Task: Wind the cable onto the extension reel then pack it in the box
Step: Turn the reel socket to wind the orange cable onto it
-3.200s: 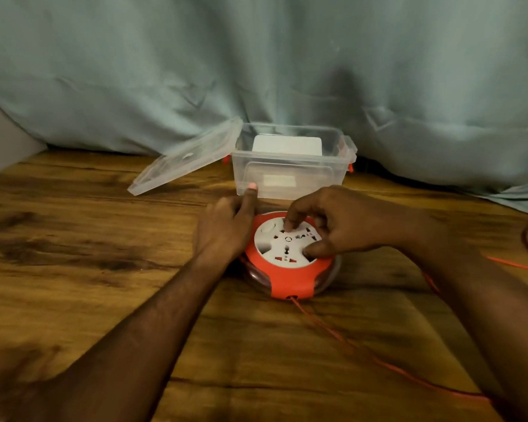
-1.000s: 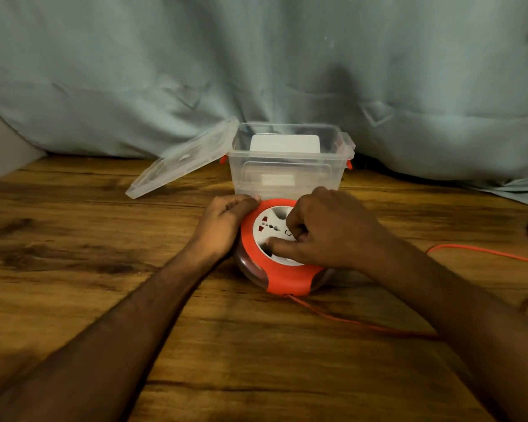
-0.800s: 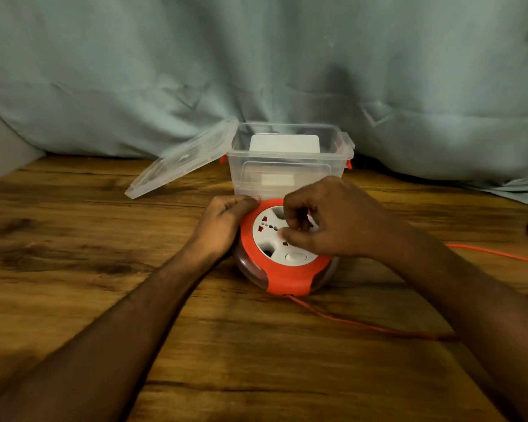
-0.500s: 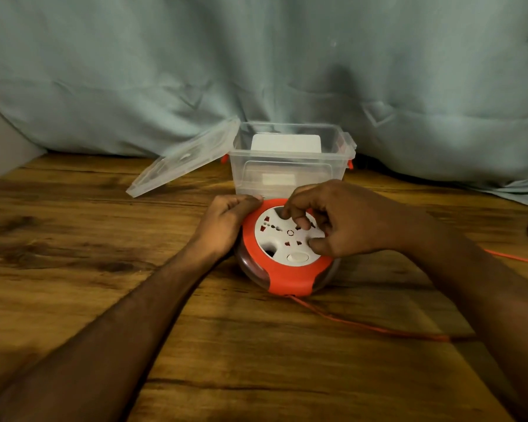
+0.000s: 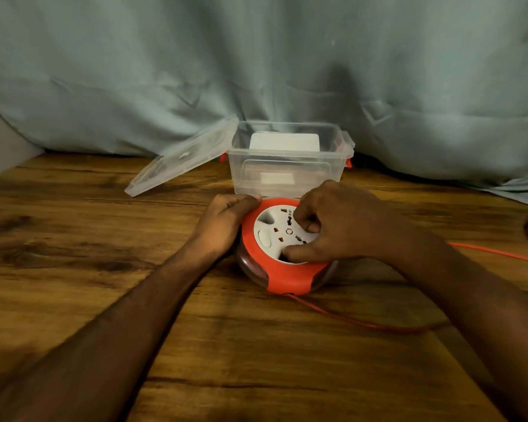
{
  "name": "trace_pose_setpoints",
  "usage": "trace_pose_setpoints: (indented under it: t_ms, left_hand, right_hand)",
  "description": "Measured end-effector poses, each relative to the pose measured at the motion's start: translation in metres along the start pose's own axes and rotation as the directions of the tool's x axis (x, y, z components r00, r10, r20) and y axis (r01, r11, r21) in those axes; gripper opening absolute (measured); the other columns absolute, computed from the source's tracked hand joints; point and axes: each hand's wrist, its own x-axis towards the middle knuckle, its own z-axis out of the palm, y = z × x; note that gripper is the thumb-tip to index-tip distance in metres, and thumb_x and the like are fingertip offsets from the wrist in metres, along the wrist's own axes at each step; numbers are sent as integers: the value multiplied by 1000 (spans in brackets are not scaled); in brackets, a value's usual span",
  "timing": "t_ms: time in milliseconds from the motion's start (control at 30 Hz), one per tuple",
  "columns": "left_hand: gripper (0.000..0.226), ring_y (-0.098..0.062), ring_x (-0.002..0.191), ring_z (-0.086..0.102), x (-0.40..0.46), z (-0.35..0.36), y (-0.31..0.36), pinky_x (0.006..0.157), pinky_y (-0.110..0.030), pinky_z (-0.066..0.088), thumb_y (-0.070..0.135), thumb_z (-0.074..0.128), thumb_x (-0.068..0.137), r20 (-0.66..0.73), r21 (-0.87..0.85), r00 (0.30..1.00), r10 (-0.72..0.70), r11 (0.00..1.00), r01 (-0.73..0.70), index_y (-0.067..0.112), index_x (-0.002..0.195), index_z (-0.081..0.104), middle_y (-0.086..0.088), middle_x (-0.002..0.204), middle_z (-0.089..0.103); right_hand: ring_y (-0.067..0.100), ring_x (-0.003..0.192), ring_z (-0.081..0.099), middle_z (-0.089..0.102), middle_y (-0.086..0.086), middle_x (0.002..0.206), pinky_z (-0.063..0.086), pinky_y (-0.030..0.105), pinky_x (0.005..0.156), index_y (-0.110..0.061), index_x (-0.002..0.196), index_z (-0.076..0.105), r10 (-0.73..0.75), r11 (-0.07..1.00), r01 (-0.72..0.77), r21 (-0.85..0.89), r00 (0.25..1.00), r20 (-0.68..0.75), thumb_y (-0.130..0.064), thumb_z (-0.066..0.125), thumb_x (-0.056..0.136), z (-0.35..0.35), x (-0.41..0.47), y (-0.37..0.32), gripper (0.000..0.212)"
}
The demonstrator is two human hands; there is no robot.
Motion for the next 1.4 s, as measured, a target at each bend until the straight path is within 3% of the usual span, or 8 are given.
trace_pose_setpoints:
  t_ms: [300, 433, 533, 633, 900, 1067, 1233, 1400]
  left_hand:
    - [47, -56, 79, 64, 1, -2, -3, 77, -68, 50, 31, 57, 99, 3, 4, 1000, 2, 1000, -2, -14, 96, 68, -43, 95, 66]
    - [52, -61, 81, 61, 1, -1, -2, 75, -67, 50, 35, 59, 92, 5, 2, 1000, 11, 1000, -11, -17, 95, 65, -45, 95, 64]
    - [55, -61, 80, 61, 2, -1, -1, 75, -68, 49, 36, 59, 92, 9, 4, 1000, 8, 1000, -8, -19, 96, 63, -47, 95, 62]
    - [51, -55, 78, 62, 2, -1, -2, 71, -62, 50, 32, 58, 95, 0, 9, 1000, 8, 1000, -8, -18, 94, 64, -46, 95, 63]
    - [40, -49, 80, 66, 2, -2, -3, 77, -60, 53, 24, 58, 101, -34, -5, 999, -15, 1000, 14, -14, 95, 68, -41, 95, 68]
    - [37, -42, 78, 66, 2, -2, -4, 74, -44, 53, 19, 54, 103, -31, 0, 999, -16, 1000, 16, -14, 96, 69, -37, 92, 71]
    - [41, -53, 78, 62, -1, -1, 1, 74, -57, 50, 22, 57, 100, -17, -24, 1000, 10, 1000, -10, -17, 98, 67, -47, 97, 63]
    - [39, -63, 84, 60, -3, -1, 3, 78, -68, 49, 19, 53, 103, -1, -5, 1000, 2, 1000, -2, -19, 101, 65, -47, 99, 63]
  right_hand:
    - [6, 69, 62, 61, -13, 75, 49, 25, 60, -28, 66, 64, 130, 991, -130, 16, 991, -16, -80, 58, 72, 4, 6, -6, 53]
    - [0, 65, 57, 62, -15, 71, 45, 25, 60, -37, 98, 69, 13, 997, -7, 72, 997, -75, -50, 74, 80, -10, 6, 12, 22]
    - [-5, 75, 52, 57, -21, 89, 40, 20, 61, -49, 131, 55, -40, 997, 32, 69, 992, 118, -45, 73, 80, -13, 3, 23, 54]
    - [-8, 78, 44, 43, -26, 90, 29, 15, 63, -53, 139, 47, -39, 999, 35, 23, 981, 191, -49, 70, 82, -10, 3, 25, 62]
    - [1, 91, 55, 63, -22, 111, 44, 22, 72, -46, 127, 61, -8, 999, 12, -43, 995, 103, -78, 65, 67, -11, 0, 22, 68]
    - [0, 64, 47, 48, -21, 67, 29, 23, 57, -36, 88, 67, -1, 990, 4, -140, 1000, 28, -90, 56, 63, -8, 0, 12, 60]
    - [8, 62, 52, 52, -14, 63, 32, 23, 57, -31, 57, 46, 34, 989, -35, -142, 999, -7, -92, 45, 67, 3, 3, 3, 62]
    - [8, 65, 58, 60, -11, 71, 47, 26, 62, -32, 56, 46, 118, 993, -119, -28, 992, -37, -91, 44, 65, 9, 5, -2, 60]
